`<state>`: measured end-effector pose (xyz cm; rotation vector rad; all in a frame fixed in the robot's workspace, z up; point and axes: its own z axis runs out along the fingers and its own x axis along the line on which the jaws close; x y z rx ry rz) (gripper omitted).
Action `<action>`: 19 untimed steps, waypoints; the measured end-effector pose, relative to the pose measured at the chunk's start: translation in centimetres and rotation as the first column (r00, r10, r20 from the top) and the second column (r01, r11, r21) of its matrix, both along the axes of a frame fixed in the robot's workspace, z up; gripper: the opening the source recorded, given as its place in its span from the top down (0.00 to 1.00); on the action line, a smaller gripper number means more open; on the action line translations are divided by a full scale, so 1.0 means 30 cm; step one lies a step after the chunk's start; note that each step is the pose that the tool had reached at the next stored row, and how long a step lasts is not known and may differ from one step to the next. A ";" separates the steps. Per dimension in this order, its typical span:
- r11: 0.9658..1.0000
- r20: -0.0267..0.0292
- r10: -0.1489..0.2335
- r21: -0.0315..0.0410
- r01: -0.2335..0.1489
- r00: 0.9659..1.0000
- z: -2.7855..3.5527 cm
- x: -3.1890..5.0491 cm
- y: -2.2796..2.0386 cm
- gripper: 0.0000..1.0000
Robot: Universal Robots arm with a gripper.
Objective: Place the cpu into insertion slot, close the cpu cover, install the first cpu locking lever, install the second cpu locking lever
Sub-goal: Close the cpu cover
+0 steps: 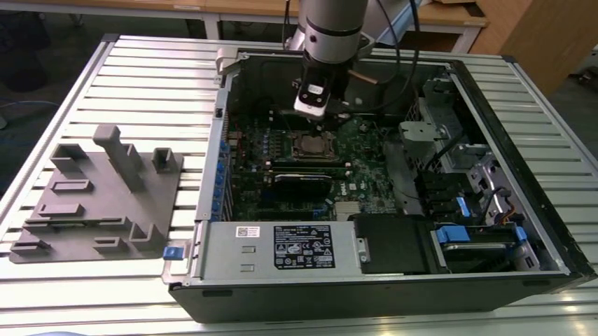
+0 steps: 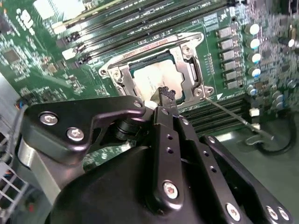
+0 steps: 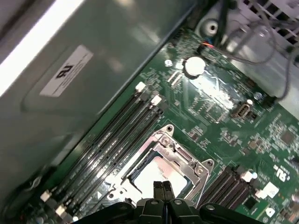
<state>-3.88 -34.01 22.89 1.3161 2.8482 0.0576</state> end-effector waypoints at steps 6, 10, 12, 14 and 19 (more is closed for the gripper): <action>0.994 0.000 0.108 0.000 -0.108 0.994 -0.002 0.000 0.000 0.89; 0.984 0.000 0.180 0.000 -0.180 0.984 -0.003 0.000 0.000 0.89; 0.977 0.000 0.215 0.000 -0.215 0.977 -0.004 0.000 0.000 0.89; 0.968 0.000 0.252 0.000 -0.252 0.968 -0.005 0.000 0.000 0.89; 0.941 0.000 0.339 0.000 -0.339 0.941 -0.007 0.000 0.000 0.89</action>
